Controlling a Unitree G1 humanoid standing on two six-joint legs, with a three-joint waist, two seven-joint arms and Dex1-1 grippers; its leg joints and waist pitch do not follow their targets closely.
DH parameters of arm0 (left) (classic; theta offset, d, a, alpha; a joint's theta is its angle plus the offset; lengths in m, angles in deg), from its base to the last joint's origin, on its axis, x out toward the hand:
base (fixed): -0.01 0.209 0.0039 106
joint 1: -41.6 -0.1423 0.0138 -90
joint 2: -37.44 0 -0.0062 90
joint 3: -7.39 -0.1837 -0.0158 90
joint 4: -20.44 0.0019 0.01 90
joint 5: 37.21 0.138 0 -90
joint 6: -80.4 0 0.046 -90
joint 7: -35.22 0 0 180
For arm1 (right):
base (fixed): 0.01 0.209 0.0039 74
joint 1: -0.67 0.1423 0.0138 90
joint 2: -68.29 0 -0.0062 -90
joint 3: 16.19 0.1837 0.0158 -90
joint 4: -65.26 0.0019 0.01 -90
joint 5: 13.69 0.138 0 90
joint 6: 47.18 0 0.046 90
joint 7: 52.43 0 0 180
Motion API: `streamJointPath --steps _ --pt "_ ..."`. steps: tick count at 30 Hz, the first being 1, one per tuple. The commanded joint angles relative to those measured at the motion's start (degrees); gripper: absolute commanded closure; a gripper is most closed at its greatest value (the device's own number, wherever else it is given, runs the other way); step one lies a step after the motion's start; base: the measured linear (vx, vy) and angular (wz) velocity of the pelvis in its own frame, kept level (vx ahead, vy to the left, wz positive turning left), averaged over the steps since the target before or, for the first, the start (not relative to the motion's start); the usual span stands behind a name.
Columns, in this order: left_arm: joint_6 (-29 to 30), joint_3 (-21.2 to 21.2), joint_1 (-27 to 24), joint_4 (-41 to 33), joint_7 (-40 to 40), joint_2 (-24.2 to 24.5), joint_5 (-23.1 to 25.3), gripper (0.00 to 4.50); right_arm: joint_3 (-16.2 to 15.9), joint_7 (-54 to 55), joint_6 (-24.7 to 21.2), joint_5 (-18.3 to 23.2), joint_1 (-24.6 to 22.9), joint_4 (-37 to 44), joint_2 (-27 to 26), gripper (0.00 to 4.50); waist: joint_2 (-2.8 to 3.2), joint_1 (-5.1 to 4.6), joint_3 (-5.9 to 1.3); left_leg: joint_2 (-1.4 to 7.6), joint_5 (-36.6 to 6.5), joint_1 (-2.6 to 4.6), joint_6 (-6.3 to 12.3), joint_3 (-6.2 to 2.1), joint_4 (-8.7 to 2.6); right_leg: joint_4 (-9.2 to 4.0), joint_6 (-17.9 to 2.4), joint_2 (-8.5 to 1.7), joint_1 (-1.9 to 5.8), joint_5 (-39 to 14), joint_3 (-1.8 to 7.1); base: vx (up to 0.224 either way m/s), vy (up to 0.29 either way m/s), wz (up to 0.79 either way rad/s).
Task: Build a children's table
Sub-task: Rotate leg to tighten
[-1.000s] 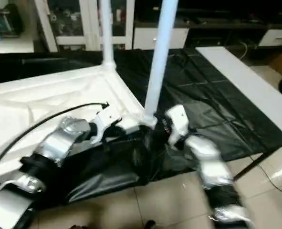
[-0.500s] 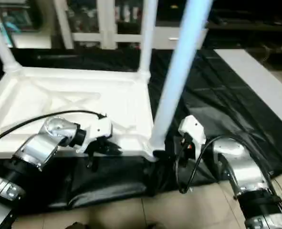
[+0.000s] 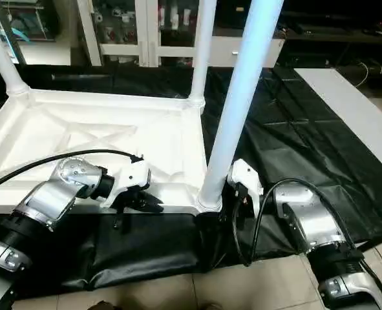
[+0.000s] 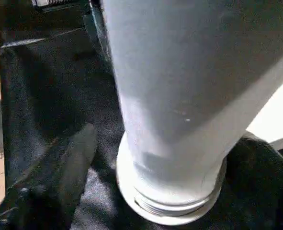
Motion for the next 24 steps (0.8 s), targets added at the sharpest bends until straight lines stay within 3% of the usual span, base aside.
streamJointPath --steps 1,7,14,20,24 --pt "0.4 -2.1 -0.8 -0.6 1.4 -0.4 -0.1 4.5 0.8 -1.9 0.6 0.9 0.3 0.9 0.5 0.74 -0.47 0.12 -4.27 0.34 -13.7 0.66 2.52 0.18 -3.92 -3.18 -12.8 -0.2 2.51 -12.8 1.0 0.0 0.0 0.0" --pt "0.2 -2.1 -1.6 -0.7 1.7 0.3 0.2 4.5 0.5 -4.8 1.7 1.3 -0.4 -0.3 1.3 1.19 -0.54 0.35 -4.36 0.28 -12.0 0.57 3.72 0.3 -3.7 -2.95 -13.6 -0.24 2.63 -11.1 1.01 0.0 0.0 0.0" --pt "0.6 -2.5 -1.6 -1.0 1.8 0.2 0.4 4.5 0.0 -5.4 2.9 0.3 -0.1 -2.2 1.0 1.77 -0.49 0.48 -4.41 0.22 -12.6 0.59 3.33 0.27 -3.67 -3.0 -13.4 -0.16 2.65 -12.0 0.99 0.0 0.0 0.0" --pt "1.1 -2.2 -1.5 -0.6 1.0 -0.3 0.3 4.5 0.5 -2.9 2.9 -0.2 -0.6 -3.5 -0.3 1.85 -0.65 0.49 -4.48 0.21 -12.8 0.6 3.31 0.26 -3.66 -3.01 -13.3 -0.12 2.66 -12.1 0.96 0.0 0.0 0.0" --pt "2.9 -0.9 -1.2 -0.3 -1.7 -1.3 0.0 4.5 2.6 2.0 1.2 0.7 -0.9 -5.1 -2.8 1.85 -0.77 0.31 -4.29 0.19 -16.2 0.55 1.91 0.09 -3.95 -3.54 -11.7 -0.17 2.45 -17.0 0.92 0.0 0.0 0.0"
